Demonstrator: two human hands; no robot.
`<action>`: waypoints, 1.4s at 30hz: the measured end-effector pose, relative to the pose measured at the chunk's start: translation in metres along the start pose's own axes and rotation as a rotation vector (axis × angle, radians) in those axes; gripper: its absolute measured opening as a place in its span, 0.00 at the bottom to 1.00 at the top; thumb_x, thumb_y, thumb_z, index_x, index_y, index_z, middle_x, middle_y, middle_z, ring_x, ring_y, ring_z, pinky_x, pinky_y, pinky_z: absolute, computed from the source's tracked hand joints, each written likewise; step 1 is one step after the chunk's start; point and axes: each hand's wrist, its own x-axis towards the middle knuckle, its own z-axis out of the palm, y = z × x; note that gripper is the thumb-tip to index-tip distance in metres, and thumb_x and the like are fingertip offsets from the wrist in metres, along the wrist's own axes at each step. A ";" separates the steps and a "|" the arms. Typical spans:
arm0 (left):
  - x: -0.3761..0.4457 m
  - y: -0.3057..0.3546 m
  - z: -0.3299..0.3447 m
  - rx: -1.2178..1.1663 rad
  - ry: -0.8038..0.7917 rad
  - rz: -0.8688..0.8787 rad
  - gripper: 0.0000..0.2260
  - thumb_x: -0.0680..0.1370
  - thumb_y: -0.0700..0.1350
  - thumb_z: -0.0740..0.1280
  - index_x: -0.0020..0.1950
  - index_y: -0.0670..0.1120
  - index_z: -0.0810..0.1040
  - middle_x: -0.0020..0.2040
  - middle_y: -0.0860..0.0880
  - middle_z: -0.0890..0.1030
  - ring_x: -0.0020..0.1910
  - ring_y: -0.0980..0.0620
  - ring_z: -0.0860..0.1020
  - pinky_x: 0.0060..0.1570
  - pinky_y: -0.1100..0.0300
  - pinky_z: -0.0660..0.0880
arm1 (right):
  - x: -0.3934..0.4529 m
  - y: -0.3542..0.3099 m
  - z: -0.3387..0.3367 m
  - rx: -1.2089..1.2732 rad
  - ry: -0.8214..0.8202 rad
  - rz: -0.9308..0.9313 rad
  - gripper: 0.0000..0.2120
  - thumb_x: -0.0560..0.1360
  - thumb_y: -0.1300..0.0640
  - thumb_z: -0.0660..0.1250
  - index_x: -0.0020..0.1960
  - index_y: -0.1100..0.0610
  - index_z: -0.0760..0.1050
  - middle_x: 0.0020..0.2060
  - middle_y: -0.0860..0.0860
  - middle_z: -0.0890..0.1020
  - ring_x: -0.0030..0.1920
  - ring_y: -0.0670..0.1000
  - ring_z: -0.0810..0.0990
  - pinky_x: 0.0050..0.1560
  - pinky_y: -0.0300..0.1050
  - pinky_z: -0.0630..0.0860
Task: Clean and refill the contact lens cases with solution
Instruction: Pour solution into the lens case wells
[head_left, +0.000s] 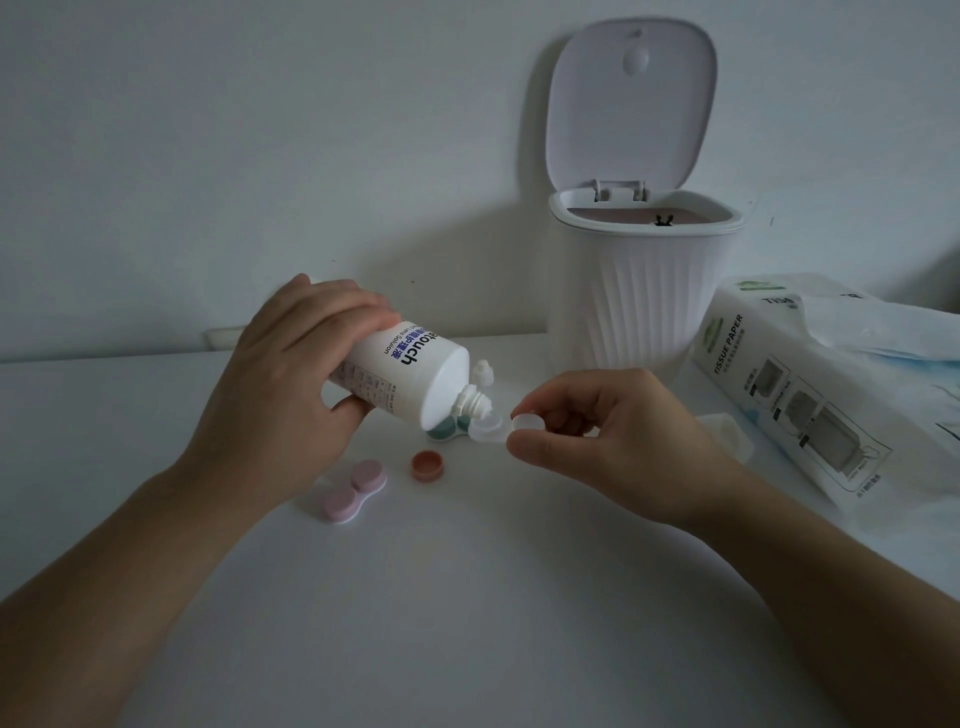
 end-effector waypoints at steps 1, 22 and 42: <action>0.000 0.000 0.000 0.002 0.001 0.000 0.27 0.65 0.30 0.79 0.63 0.39 0.79 0.62 0.43 0.81 0.65 0.42 0.76 0.75 0.51 0.60 | 0.000 0.000 0.000 0.003 0.000 0.000 0.04 0.70 0.51 0.77 0.43 0.50 0.85 0.36 0.53 0.84 0.32 0.43 0.76 0.34 0.37 0.74; 0.001 0.002 0.000 0.013 -0.002 0.006 0.27 0.64 0.28 0.79 0.62 0.39 0.80 0.62 0.44 0.81 0.65 0.42 0.76 0.76 0.50 0.60 | 0.001 0.002 0.001 -0.005 -0.011 -0.003 0.04 0.71 0.51 0.77 0.43 0.51 0.85 0.34 0.52 0.82 0.31 0.41 0.74 0.32 0.34 0.72; 0.001 0.002 0.000 0.016 0.009 0.001 0.27 0.63 0.29 0.79 0.61 0.39 0.80 0.61 0.44 0.81 0.64 0.42 0.76 0.75 0.50 0.61 | 0.000 0.000 0.001 0.022 -0.014 0.015 0.05 0.71 0.51 0.77 0.43 0.51 0.85 0.34 0.54 0.82 0.31 0.42 0.73 0.33 0.35 0.71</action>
